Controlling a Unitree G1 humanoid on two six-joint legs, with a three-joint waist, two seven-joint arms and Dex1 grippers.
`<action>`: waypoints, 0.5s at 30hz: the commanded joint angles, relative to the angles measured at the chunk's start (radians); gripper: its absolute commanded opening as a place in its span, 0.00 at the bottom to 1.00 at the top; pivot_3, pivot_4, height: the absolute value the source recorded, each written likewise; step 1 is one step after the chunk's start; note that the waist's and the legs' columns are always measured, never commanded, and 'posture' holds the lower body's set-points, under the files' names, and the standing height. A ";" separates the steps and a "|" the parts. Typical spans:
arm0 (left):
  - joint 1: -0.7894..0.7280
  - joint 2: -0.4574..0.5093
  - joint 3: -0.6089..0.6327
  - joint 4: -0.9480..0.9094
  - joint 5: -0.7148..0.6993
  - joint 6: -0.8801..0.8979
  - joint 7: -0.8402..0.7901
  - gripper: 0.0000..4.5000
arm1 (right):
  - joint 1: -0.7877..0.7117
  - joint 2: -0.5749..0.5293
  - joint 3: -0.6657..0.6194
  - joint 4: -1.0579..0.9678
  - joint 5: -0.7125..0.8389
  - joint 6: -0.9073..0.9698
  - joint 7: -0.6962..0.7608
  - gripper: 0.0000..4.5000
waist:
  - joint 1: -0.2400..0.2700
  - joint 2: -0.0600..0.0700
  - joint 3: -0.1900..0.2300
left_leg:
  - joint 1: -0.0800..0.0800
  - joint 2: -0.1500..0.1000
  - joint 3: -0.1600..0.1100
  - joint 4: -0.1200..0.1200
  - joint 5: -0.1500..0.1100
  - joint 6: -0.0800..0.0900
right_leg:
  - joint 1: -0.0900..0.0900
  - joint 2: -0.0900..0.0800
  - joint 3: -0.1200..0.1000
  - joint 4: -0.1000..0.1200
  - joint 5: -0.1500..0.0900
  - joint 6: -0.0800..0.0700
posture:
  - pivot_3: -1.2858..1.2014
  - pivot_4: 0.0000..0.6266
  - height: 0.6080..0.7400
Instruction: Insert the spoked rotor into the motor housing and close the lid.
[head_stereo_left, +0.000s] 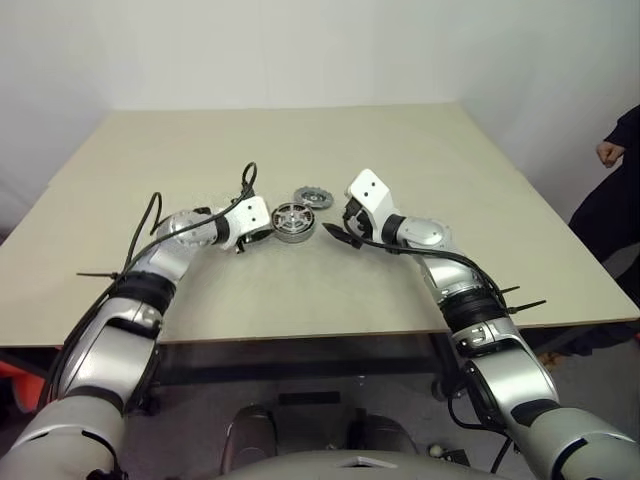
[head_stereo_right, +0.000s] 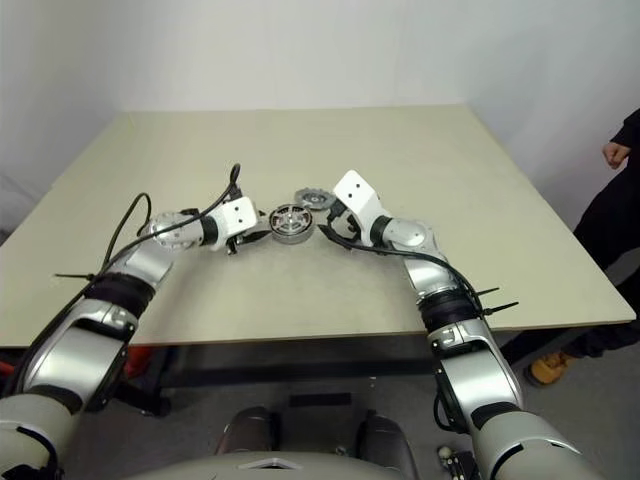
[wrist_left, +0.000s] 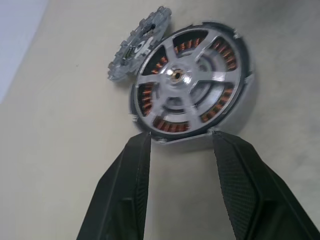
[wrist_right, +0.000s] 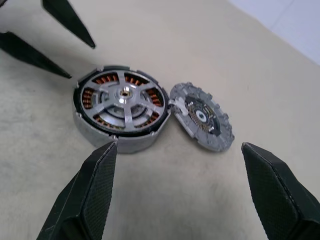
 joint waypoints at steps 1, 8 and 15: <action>-0.102 -0.015 -0.035 0.114 0.057 -0.085 0.002 0.46 | -0.014 -0.004 -0.021 -0.062 0.017 -0.001 -0.020 0.99 | 0.002 0.000 0.000 | 0.000 0.000 0.000 0.000 0.000 -0.001 | 0.000 0.000 0.000 0.000 0.000 0.000 | 0.52 0.00 1.00; -0.221 -0.099 -0.081 0.314 0.125 -0.172 0.015 0.46 | 0.010 -0.026 -0.042 -0.123 0.025 0.026 -0.046 0.99 | 0.008 -0.001 0.000 | -0.001 0.000 0.000 0.000 0.002 -0.003 | 0.000 0.000 0.000 -0.001 0.000 0.000 | 0.52 0.00 1.00; -0.270 -0.151 -0.092 0.395 0.160 -0.193 0.029 0.46 | 0.042 -0.041 -0.046 -0.175 0.033 0.049 -0.064 0.99 | 0.017 -0.001 0.000 | 0.000 -0.001 0.000 0.000 0.002 -0.003 | 0.000 -0.001 0.000 0.000 0.000 0.000 | 0.52 0.00 1.00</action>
